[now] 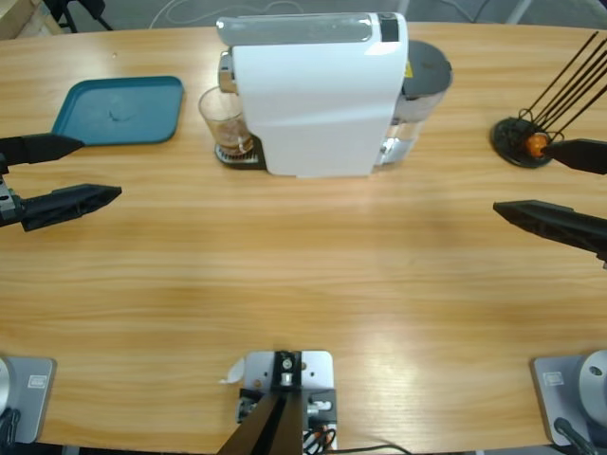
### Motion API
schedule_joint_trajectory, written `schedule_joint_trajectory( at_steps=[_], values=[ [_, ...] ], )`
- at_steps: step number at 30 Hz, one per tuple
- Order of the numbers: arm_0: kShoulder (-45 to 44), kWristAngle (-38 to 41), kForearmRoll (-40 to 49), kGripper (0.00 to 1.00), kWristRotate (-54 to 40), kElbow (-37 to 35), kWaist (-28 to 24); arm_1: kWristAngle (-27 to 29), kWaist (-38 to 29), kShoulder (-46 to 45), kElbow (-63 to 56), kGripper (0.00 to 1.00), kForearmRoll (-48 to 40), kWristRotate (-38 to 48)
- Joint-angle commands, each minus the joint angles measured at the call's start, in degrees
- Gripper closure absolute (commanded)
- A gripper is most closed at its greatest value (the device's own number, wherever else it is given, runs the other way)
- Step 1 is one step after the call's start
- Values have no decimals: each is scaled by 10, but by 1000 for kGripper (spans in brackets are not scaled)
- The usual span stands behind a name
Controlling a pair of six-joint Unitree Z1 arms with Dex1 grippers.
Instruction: Pour coffee
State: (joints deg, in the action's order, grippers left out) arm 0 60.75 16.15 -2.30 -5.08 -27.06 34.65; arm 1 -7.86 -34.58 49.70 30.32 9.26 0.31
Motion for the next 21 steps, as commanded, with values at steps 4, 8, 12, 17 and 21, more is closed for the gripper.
schedule_joint_trajectory(
  at_steps=[4, 8, 12, 17, 21],
  values=[
    [-24, 4, 6, 0, -30, 19, 4, 0, -6, 19, -25, 0, -13, 7],
    [-24, 10, 10, 0, -39, 18, 4, 0, -6, 19, -25, 0, -13, 7],
    [-22, 11, 11, 2, -39, 17, 4, 0, -6, 21, -26, 0, -13, 7],
    [-8, 4, 12, 4, -42, 19, 4, 0, -6, 22, -26, 0, -13, 7],
    [-8, -8, 11, 0, -78, 13, -26, -3, -10, 22, -26, 0, -13, 7]
  ],
)
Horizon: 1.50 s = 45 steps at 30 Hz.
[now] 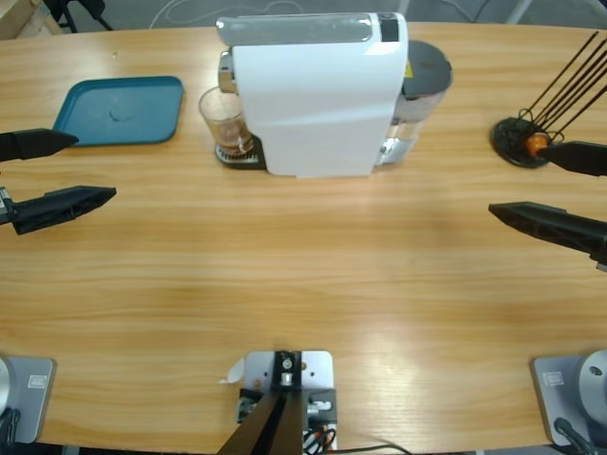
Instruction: Pour coffee
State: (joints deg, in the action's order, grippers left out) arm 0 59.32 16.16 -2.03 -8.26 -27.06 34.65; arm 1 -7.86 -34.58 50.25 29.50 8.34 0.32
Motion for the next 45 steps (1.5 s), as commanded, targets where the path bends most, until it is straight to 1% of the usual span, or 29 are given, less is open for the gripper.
schedule_joint_trajectory(
  at_steps=[1, 4, 11, 16, 18, 21, 23, 25, 28, 30, 32, 33, 34, 36, 41, 45],
  values=[
    [11, -6, 8, 0, -56, 8, -35, -2, -14, 17, -17, 0, -3, 6],
    [29, 6, 8, 0, -90, 0, -41, -2, -17, 17, -18, 0, -3, 6],
    [114, 62, 9, 0, -188, -16, -41, -5, -27, 24, -16, 0, -1, 7],
    [165, 134, 26, 9, -258, -64, -69, -7, -40, 29, -9, 0, 11, 7],
    [187, 171, 44, 7, -273, -95, -87, -7, -41, 37, -7, 0, 12, 7],
    [207, 261, 78, 0, -277, -138, -150, -9, -41, 49, -4, 0, 15, 7],
    [232, 295, 89, 0, -309, -152, -187, -10, -41, 50, -2, 0, 17, 7],
    [270, 301, 123, 0, -363, -179, -204, -10, -41, 52, -1, 0, 18, 7],
    [327, 304, 198, 0, -423, -257, -198, -10, -41, 55, 1, 0, 22, 7],
    [358, 304, 224, 0, -445, -296, -198, -10, -41, 61, 4, 0, 25, 7],
    [372, 288, 224, 0, -459, -304, -201, -11, -41, 64, 6, 0, 27, 7],
    [374, 248, 226, 0, -469, -303, -196, -11, -41, 65, 6, 0, 28, 7],
    [375, 191, 230, 0, -473, -300, -185, -12, -41, 67, 7, 0, 28, 7],
    [384, 154, 231, 0, -476, -299, -170, -13, -41, 70, 7, 0, 28, 7],
    [436, 169, 216, 0, -477, -309, -154, -13, -41, 82, 9, 0, 27, 7],
    [461, 215, 212, 0, -473, -320, -155, -14, -41, 93, 9, 0, 23, 6]
  ],
)
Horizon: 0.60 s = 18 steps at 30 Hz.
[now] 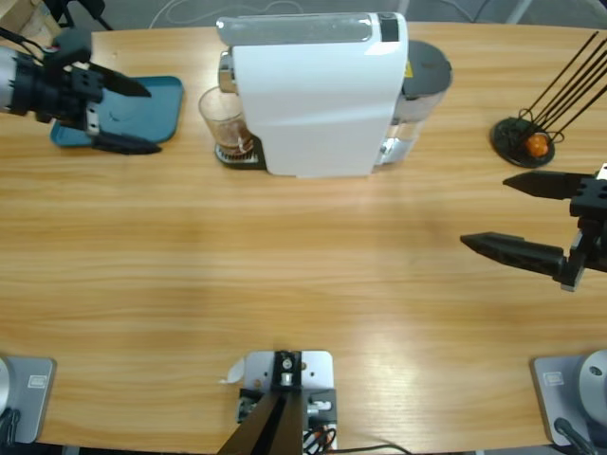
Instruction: Pour coffee
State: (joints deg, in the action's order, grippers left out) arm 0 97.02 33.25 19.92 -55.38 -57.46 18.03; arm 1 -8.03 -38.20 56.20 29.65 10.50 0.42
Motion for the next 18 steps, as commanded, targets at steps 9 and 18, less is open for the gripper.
schedule_joint_trajectory(
  at_steps=[9, 18],
  values=[
    [128, 128, -32, 0, 4, -46, -21, -16, -5, 44, 9, 0, 1, 5],
    [153, 137, -32, 0, 9, -77, -10, -16, -5, 49, 10, 0, 1, 5]
  ],
)
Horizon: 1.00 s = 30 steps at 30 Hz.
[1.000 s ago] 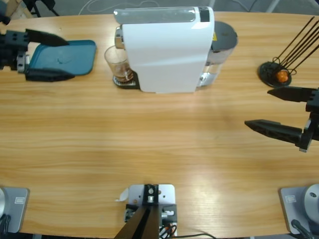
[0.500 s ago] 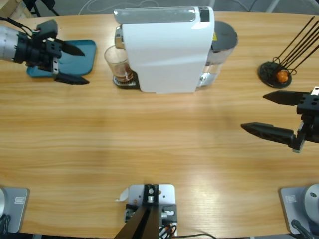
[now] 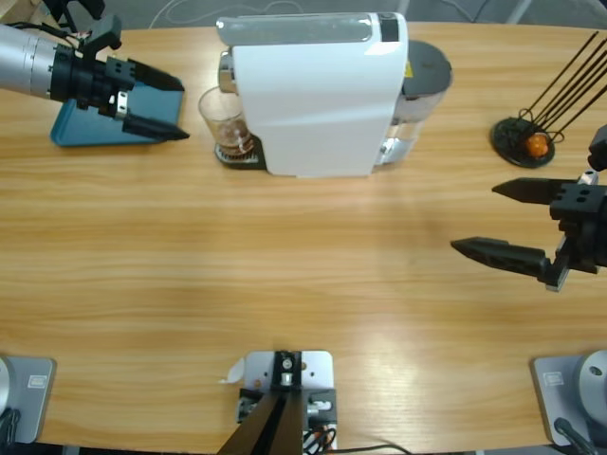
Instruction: Pour coffee
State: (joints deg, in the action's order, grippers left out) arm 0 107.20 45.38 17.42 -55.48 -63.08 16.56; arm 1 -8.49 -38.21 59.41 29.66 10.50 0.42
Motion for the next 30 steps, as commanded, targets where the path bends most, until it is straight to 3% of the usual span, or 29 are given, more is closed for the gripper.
schedule_joint_trajectory(
  at_steps=[1, 30],
  values=[
    [54, 15, -7, 0, 10, -23, 6, -12, -5, 17, 10, 0, 1, 5],
    [95, 10, -7, 0, 49, -74, 61, -12, -5, 20, 11, 0, 1, 3]
  ],
)
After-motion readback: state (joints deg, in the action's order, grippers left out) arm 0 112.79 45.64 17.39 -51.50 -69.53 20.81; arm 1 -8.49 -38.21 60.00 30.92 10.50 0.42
